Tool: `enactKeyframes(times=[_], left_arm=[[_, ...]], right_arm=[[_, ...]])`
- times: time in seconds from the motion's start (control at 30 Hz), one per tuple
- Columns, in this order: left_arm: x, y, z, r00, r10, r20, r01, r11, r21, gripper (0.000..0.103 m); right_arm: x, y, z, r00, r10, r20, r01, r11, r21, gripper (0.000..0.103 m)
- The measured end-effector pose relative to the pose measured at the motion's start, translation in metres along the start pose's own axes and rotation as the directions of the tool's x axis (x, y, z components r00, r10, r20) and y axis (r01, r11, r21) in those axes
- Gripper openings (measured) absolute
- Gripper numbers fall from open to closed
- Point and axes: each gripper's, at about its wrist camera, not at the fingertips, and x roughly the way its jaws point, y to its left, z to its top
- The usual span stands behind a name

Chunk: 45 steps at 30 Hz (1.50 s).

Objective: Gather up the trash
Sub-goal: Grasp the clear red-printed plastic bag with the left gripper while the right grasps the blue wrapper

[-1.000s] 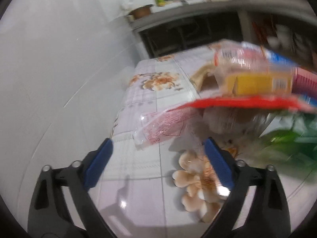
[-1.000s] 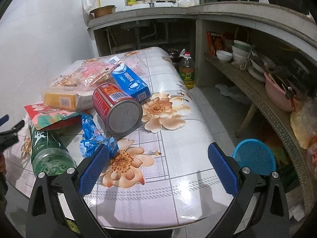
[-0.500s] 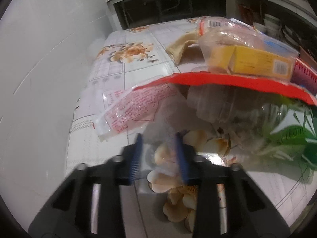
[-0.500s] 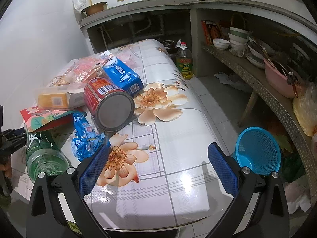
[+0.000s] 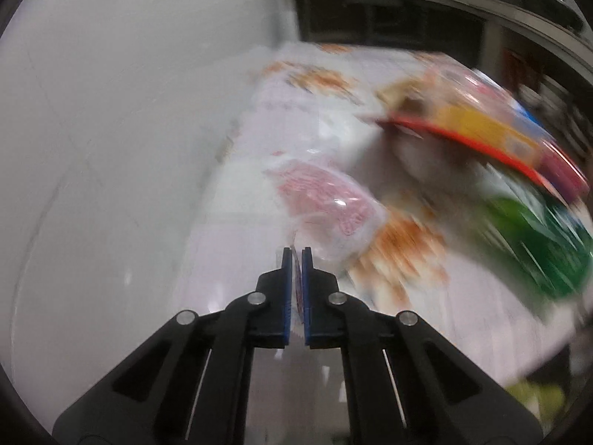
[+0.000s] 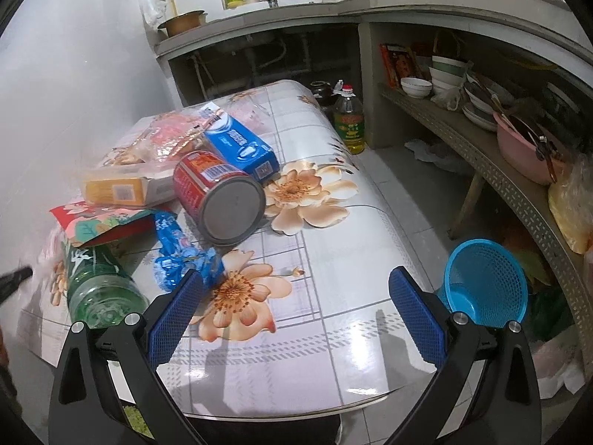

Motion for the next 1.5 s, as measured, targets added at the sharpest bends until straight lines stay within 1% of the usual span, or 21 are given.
enactKeyframes(times=[0.1,0.13,0.17,0.23,0.27,0.33,0.37,0.43,0.5,0.53,0.63,0.7,0.77,0.8,0.83,0.93,1.03,1.2,1.27,1.4,1.5], left_arm=[[-0.011,-0.008,-0.019,0.996,-0.068,-0.059,0.069,0.997,0.022,0.012],[-0.015,-0.009,-0.024,0.995,-0.075,-0.069,0.077,0.997,0.024,0.023],[-0.018,-0.009,-0.026,0.995,-0.071,-0.071,0.073,0.997,0.023,0.041],[-0.030,-0.003,-0.028,0.998,-0.057,-0.032,0.057,0.998,0.008,0.055],[-0.035,0.000,-0.028,0.998,-0.064,-0.012,0.064,0.998,-0.008,0.057],[-0.042,0.012,-0.019,0.990,-0.138,0.026,0.140,0.986,-0.095,0.062],[-0.042,0.017,-0.014,0.979,-0.198,0.040,0.201,0.968,-0.149,0.063],[-0.039,0.019,-0.012,0.959,-0.281,0.035,0.282,0.931,-0.231,0.063],[-0.020,0.019,-0.005,0.940,-0.342,0.008,0.326,0.888,-0.326,0.066],[-0.013,0.017,-0.004,0.938,-0.345,0.002,0.325,0.881,-0.345,0.067],[0.006,0.006,0.000,0.941,-0.337,-0.012,0.308,0.872,-0.381,0.067],[0.019,0.001,0.001,0.949,-0.311,-0.040,0.272,0.880,-0.390,0.067],[0.026,-0.005,0.001,0.959,-0.277,-0.050,0.241,0.898,-0.367,0.066],[0.029,-0.009,0.002,0.969,-0.241,-0.057,0.209,0.918,-0.338,0.066],[0.030,-0.012,0.001,0.974,-0.220,-0.054,0.192,0.929,-0.316,0.066],[0.031,-0.011,-0.001,0.976,-0.213,-0.033,0.194,0.934,-0.301,0.060],[0.029,-0.011,-0.002,0.978,-0.208,-0.017,0.196,0.941,-0.275,0.054],[0.022,-0.014,-0.006,0.978,-0.209,0.007,0.206,0.956,-0.210,0.043],[0.019,-0.014,-0.007,0.978,-0.209,0.014,0.208,0.959,-0.191,0.033],[0.012,-0.010,-0.010,0.977,-0.213,0.021,0.214,0.961,-0.177,0.026],[0.009,-0.005,-0.013,0.978,-0.206,0.029,0.208,0.961,-0.184,0.022]], right_arm=[[-0.003,0.003,-0.001,1.000,0.010,0.005,-0.010,1.000,-0.009,0.098],[-0.004,0.004,-0.001,1.000,0.013,0.005,-0.012,1.000,-0.011,0.098],[-0.005,0.005,-0.002,1.000,0.016,0.005,-0.016,1.000,-0.013,0.098],[-0.008,0.006,-0.003,1.000,0.017,0.011,-0.017,1.000,-0.016,0.098],[-0.010,0.006,-0.003,1.000,0.016,0.016,-0.016,1.000,-0.018,0.098],[-0.012,0.006,-0.003,1.000,0.016,0.021,-0.016,1.000,-0.016,0.098],[-0.013,0.006,-0.003,1.000,0.017,0.024,-0.017,1.000,-0.014,0.098],[-0.017,0.006,-0.003,0.999,0.018,0.032,-0.017,1.000,-0.013,0.098],[-0.021,0.006,-0.002,0.999,0.014,0.047,-0.013,1.000,-0.014,0.098],[-0.024,0.006,-0.002,0.999,0.012,0.053,-0.011,1.000,-0.016,0.098],[-0.027,0.007,0.003,0.997,0.036,0.064,-0.034,0.999,-0.035,0.098],[-0.023,0.010,0.008,0.996,0.073,0.051,-0.070,0.996,-0.059,0.098],[-0.013,0.012,0.014,0.992,0.122,0.016,-0.121,0.991,-0.056,0.098],[-0.006,0.013,0.017,0.987,0.161,-0.013,-0.161,0.986,-0.043,0.098],[0.003,0.013,0.020,0.977,0.206,-0.049,-0.207,0.978,-0.023,0.097],[0.026,0.017,0.020,0.947,0.294,-0.132,-0.292,0.956,0.031,0.097],[0.043,0.024,0.019,0.924,0.333,-0.187,-0.330,0.943,0.051,0.090],[0.063,0.032,0.015,0.905,0.350,-0.241,-0.345,0.936,0.065,0.078],[0.066,0.037,0.016,0.908,0.343,-0.240,-0.342,0.939,0.046,0.076],[0.067,0.045,0.017,0.911,0.333,-0.244,-0.340,0.940,0.013,0.069],[0.067,0.050,0.018,0.911,0.322,-0.259,-0.339,0.940,-0.022,0.056]])
